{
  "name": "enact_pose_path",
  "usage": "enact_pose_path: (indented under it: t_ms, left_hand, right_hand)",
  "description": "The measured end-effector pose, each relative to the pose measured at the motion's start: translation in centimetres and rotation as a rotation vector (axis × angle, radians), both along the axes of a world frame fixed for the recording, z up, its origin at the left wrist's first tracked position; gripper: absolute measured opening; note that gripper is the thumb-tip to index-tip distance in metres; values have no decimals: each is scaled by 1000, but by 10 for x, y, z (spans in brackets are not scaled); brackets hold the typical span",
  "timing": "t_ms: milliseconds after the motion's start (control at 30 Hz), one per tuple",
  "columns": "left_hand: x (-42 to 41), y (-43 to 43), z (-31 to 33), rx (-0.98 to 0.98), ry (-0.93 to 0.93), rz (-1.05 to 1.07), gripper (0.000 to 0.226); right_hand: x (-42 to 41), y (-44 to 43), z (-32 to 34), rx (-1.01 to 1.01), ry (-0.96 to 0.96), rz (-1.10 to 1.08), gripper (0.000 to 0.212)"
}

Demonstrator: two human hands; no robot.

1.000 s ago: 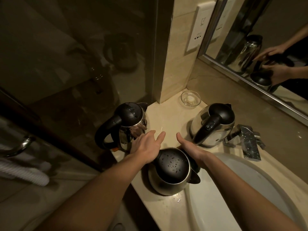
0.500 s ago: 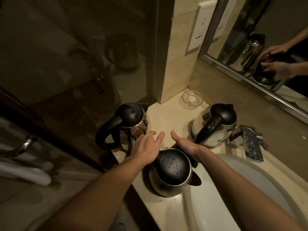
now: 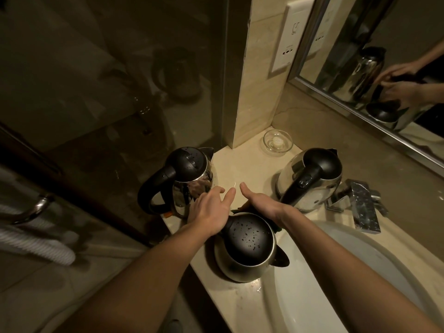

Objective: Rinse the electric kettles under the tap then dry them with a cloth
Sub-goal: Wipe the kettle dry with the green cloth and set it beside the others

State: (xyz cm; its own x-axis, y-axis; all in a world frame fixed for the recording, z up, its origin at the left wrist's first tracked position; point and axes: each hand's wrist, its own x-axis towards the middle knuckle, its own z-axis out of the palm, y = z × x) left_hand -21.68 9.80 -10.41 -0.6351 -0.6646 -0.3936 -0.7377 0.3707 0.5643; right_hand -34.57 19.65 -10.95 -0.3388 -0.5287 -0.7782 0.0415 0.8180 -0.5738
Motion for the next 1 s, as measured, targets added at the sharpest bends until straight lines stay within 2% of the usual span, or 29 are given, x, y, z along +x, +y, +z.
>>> enact_pose_path:
  t_ms: [167,333,567,767,833,867,1000]
  left_hand:
    - [1,2,4,-6,-5,2,60]
    - [0,1,7,-16,-2,-8,60]
    - [0,3,10,-24,-1,-7,60]
    - [0,4,16,-28,-9,-24,62]
    - [0,4,16,-25,-12,-38,62]
    - [0,3,16,-23,-11,-44,63]
    - [-1,1,14,-10,0,-81,65]
  right_hand:
    - [1,8,-6,-36,-13,-80,80]
    - [5,17,-4,-41,-19,-55,82]
    - [17,39,23,-181,18,1,84]
    - [38,64,23,-234,231,-47,97]
    - [46,69,26,-244,383,16,72]
    - [51,71,28,-235,463,65,66]
    - [74,77,38,-104,766,250,95]
